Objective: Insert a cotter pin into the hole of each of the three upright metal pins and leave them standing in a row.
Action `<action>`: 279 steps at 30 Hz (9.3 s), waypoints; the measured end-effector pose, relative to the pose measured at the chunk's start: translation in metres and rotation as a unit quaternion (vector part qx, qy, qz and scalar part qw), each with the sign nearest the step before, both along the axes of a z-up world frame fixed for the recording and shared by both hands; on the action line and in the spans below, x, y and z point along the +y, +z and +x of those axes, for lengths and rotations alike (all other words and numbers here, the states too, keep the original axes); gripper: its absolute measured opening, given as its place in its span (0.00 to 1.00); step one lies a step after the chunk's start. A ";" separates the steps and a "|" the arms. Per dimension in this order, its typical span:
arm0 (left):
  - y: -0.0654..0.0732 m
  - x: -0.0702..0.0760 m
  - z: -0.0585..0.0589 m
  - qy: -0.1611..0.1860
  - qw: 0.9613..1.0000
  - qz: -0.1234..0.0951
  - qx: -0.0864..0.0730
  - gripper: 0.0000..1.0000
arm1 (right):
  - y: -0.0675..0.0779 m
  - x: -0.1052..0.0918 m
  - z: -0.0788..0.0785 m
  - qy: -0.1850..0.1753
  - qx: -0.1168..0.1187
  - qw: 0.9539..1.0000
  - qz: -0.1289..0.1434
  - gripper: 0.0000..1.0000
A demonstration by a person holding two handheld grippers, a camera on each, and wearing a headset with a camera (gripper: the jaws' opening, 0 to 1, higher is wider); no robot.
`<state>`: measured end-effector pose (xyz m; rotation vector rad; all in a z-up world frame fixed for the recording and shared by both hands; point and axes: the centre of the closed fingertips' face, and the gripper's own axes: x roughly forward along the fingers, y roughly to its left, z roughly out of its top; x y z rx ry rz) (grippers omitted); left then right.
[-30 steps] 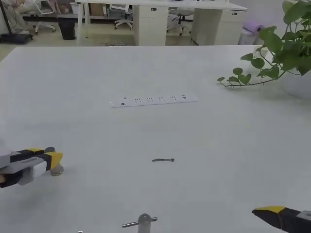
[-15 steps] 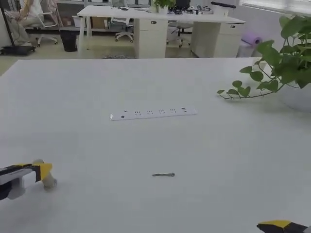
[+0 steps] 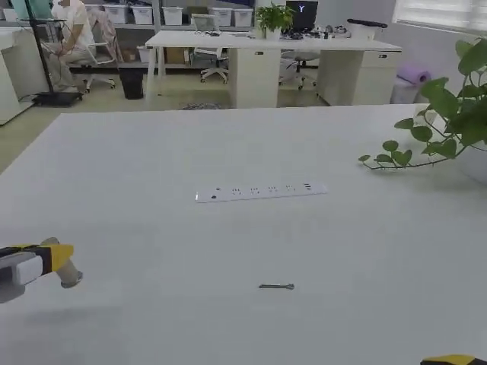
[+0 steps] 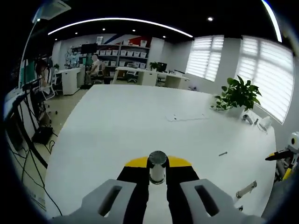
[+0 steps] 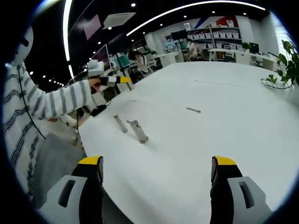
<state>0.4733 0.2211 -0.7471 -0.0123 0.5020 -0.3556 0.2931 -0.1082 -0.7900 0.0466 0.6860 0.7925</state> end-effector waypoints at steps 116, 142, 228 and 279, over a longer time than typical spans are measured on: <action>-0.077 -0.161 -0.177 -0.172 0.984 0.025 0.043 0.11 | -0.004 0.009 -0.027 0.035 -0.017 0.999 0.001 0.96; -0.077 -0.162 -0.180 -0.186 0.982 0.029 0.010 0.13 | -0.005 0.011 -0.026 0.043 -0.014 0.999 -0.003 0.96; -0.052 -0.112 -0.200 -0.174 0.983 -0.060 0.024 0.73 | -0.068 0.059 0.162 0.254 0.005 0.943 -0.215 0.58; -0.043 -0.095 -0.199 -0.124 0.989 -0.075 0.014 0.67 | -0.077 0.059 0.169 0.252 -0.020 0.914 -0.317 0.04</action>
